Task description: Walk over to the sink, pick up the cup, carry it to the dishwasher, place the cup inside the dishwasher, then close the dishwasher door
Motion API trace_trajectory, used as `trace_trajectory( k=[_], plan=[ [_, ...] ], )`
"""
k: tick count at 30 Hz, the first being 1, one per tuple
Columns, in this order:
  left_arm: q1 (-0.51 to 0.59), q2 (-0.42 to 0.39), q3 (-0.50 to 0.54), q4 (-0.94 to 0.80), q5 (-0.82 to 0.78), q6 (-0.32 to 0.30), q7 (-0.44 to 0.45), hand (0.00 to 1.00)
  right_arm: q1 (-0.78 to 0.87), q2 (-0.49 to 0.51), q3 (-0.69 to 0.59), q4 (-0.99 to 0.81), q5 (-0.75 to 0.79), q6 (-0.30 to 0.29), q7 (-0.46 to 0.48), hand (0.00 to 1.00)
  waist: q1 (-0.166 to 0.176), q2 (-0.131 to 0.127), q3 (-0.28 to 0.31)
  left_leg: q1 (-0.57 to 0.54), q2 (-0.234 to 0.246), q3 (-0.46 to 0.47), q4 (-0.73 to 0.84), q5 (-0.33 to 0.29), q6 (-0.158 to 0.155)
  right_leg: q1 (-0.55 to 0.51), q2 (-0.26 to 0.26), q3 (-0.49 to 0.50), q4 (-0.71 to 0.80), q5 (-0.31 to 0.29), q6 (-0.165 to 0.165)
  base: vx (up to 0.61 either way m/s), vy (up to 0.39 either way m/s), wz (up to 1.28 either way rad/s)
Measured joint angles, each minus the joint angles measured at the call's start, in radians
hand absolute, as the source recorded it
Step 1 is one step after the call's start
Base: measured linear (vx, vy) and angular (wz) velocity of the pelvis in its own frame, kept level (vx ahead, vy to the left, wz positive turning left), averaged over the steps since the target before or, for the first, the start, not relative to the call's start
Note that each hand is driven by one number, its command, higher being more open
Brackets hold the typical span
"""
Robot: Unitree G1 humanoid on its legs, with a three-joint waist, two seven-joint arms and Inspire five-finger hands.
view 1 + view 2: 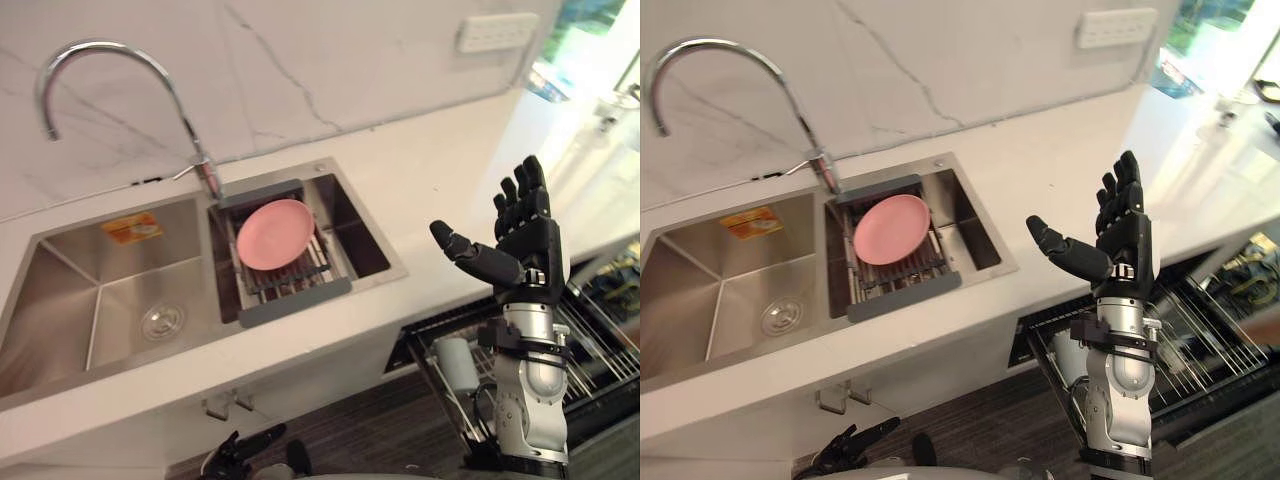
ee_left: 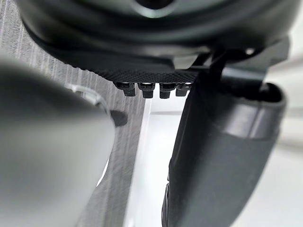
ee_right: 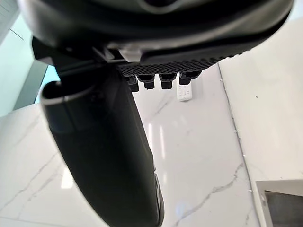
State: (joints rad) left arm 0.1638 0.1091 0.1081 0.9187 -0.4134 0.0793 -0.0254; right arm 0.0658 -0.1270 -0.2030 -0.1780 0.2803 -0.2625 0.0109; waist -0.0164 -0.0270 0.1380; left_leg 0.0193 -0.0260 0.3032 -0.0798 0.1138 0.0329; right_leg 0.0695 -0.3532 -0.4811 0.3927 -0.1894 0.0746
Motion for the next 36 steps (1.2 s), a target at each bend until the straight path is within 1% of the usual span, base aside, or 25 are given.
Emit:
trace_trajectory(
  k=[1,2,3,4,5,6,7,8,9,10,12,13,14,15,17,21,26,30,36],
  plan=[
    [0.001,0.001,0.001,0.000,0.000,0.001,0.003,1.00,0.001,0.000,0.002,0.015,-0.001,0.004,-0.006,1.00,0.000,0.000,0.000,0.004,0.002,-0.022,0.002,-0.003,0.006,-0.028,0.000,0.042,0.066,0.018,-0.044,0.12,0.094,0.88],
    [-0.002,0.005,0.003,-0.001,0.000,0.004,0.008,1.00,0.004,0.001,0.000,0.040,-0.006,0.015,-0.021,1.00,-0.005,0.007,-0.001,0.012,0.021,-0.073,0.007,-0.009,0.019,-0.096,0.007,0.130,0.219,0.078,-0.145,0.12,0.068,1.17],
    [-0.006,0.009,0.003,0.004,0.001,0.011,0.014,1.00,0.012,0.003,0.004,0.054,-0.024,0.020,-0.024,1.00,-0.012,0.006,0.004,0.016,0.045,-0.130,0.020,-0.019,0.024,-0.124,0.062,0.211,0.225,0.010,-0.086,0.15,0.020,1.25],
    [-0.007,0.012,0.005,0.007,0.002,0.016,0.015,1.00,0.019,0.003,0.007,0.052,-0.040,0.020,-0.028,1.00,-0.013,0.006,0.004,0.016,0.055,-0.159,0.024,-0.022,0.024,-0.132,0.093,0.244,0.192,-0.016,-0.074,0.15,-0.020,1.30],
    [-0.007,0.017,0.022,0.015,0.004,0.022,0.010,1.00,0.022,0.003,0.016,0.049,-0.051,0.020,-0.032,1.00,-0.014,0.002,0.004,0.017,0.064,-0.203,0.029,-0.027,0.021,-0.150,0.138,0.304,0.125,-0.025,-0.060,0.16,-0.027,1.14],
    [-0.007,0.026,0.043,0.023,0.012,0.024,0.003,1.00,0.022,0.003,0.023,0.047,-0.066,0.020,-0.029,1.00,-0.011,-0.022,-0.008,0.024,0.055,-0.227,0.029,-0.029,0.015,-0.162,0.163,0.355,0.042,-0.004,-0.034,0.19,-0.052,1.14],
    [-0.007,0.043,0.053,0.022,0.027,0.024,-0.001,1.00,0.021,0.005,0.027,0.037,-0.069,0.020,-0.021,1.00,0.003,-0.060,-0.012,0.039,0.028,-0.245,0.030,-0.026,0.003,-0.162,0.158,0.374,-0.060,0.109,-0.018,0.17,-0.085,0.75],
    [-0.005,0.056,0.060,0.019,0.044,0.024,-0.003,1.00,0.018,0.008,0.034,0.032,-0.068,0.020,-0.017,1.00,0.008,-0.085,-0.014,0.045,0.009,-0.251,0.029,-0.029,0.001,-0.165,0.153,0.379,-0.102,0.197,-0.004,0.14,-0.115,0.45],
    [-0.003,0.070,0.064,0.026,0.065,0.024,-0.003,1.00,0.013,0.010,0.044,0.029,-0.068,0.017,-0.010,1.00,0.014,-0.108,-0.018,0.051,-0.011,-0.258,0.028,-0.040,-0.003,-0.163,0.134,0.362,-0.123,0.216,0.025,0.14,-0.156,0.11],
    [0.008,0.069,0.064,0.020,0.081,0.026,-0.003,1.00,0.006,0.010,0.053,0.028,-0.068,0.013,-0.005,1.00,0.023,-0.101,-0.023,0.047,-0.004,-0.255,0.031,-0.049,-0.010,-0.139,0.147,0.368,-0.182,0.214,0.028,0.16,-0.161,-0.05],
    [0.016,0.068,0.070,0.019,0.079,0.024,-0.003,1.00,0.000,0.009,0.053,0.028,-0.070,0.007,-0.004,1.00,0.026,-0.104,-0.023,0.032,-0.003,-0.247,0.027,-0.053,-0.014,-0.122,0.152,0.362,-0.257,0.215,0.029,0.14,-0.122,-0.20],
    [0.018,0.060,0.084,0.024,0.079,0.026,-0.003,1.00,0.000,0.008,0.045,0.032,-0.082,0.007,-0.008,1.00,0.025,-0.097,-0.018,0.030,0.008,-0.235,0.019,-0.054,-0.022,-0.117,0.163,0.362,-0.293,0.226,0.048,0.08,-0.086,-0.17],
    [0.020,0.055,0.089,0.027,0.079,0.026,-0.002,1.00,0.003,0.008,0.039,0.034,-0.086,0.007,-0.009,1.00,0.025,-0.090,-0.014,0.035,0.012,-0.233,0.012,-0.053,-0.025,-0.114,0.165,0.362,-0.298,0.226,0.048,0.10,-0.096,-0.16],
    [0.030,0.044,0.092,0.028,0.080,0.024,-0.002,1.00,0.008,0.006,0.018,0.042,-0.088,0.008,-0.012,1.00,0.019,-0.074,-0.011,0.051,0.021,-0.232,-0.004,-0.051,-0.030,-0.098,0.177,0.359,-0.314,0.226,0.047,0.08,-0.058,-0.06],
    [0.041,0.037,0.092,0.029,0.082,0.022,-0.002,1.00,0.016,-0.001,-0.008,0.048,-0.091,0.009,-0.015,1.00,0.018,-0.060,-0.018,0.062,0.029,-0.232,-0.008,-0.055,-0.036,-0.079,0.185,0.355,-0.335,0.226,0.047,0.10,-0.061,-0.02],
    [0.045,0.036,0.092,0.028,0.092,0.018,0.003,1.00,0.016,-0.019,-0.022,0.048,-0.118,0.009,-0.010,1.00,0.014,-0.058,-0.020,0.070,0.038,-0.233,-0.012,-0.066,-0.041,-0.054,0.194,0.346,-0.364,0.226,0.047,0.06,-0.027,0.01],
    [0.045,0.036,0.092,0.026,0.101,0.024,0.004,1.00,0.016,-0.022,-0.014,0.051,-0.138,0.009,0.004,1.00,0.009,-0.057,-0.020,0.071,0.036,-0.232,-0.007,-0.069,-0.045,-0.048,0.196,0.345,-0.374,0.227,0.049,0.02,-0.008,0.01],
    [0.054,0.034,0.101,0.027,0.140,0.029,0.002,1.00,0.018,-0.023,-0.008,0.051,-0.192,0.010,0.018,1.00,0.002,-0.056,-0.020,0.086,0.039,-0.210,-0.007,-0.072,-0.049,-0.044,0.197,0.366,-0.374,0.232,0.047,-0.03,-0.002,-0.13],
    [0.058,0.034,0.098,0.035,0.181,0.036,-0.009,1.00,0.037,-0.052,-0.009,0.047,-0.236,0.009,0.103,1.00,-0.018,-0.045,-0.023,0.099,0.047,-0.159,-0.012,-0.082,-0.052,-0.056,0.209,0.415,-0.374,0.240,0.043,-0.08,-0.013,-0.27]
  ],
)
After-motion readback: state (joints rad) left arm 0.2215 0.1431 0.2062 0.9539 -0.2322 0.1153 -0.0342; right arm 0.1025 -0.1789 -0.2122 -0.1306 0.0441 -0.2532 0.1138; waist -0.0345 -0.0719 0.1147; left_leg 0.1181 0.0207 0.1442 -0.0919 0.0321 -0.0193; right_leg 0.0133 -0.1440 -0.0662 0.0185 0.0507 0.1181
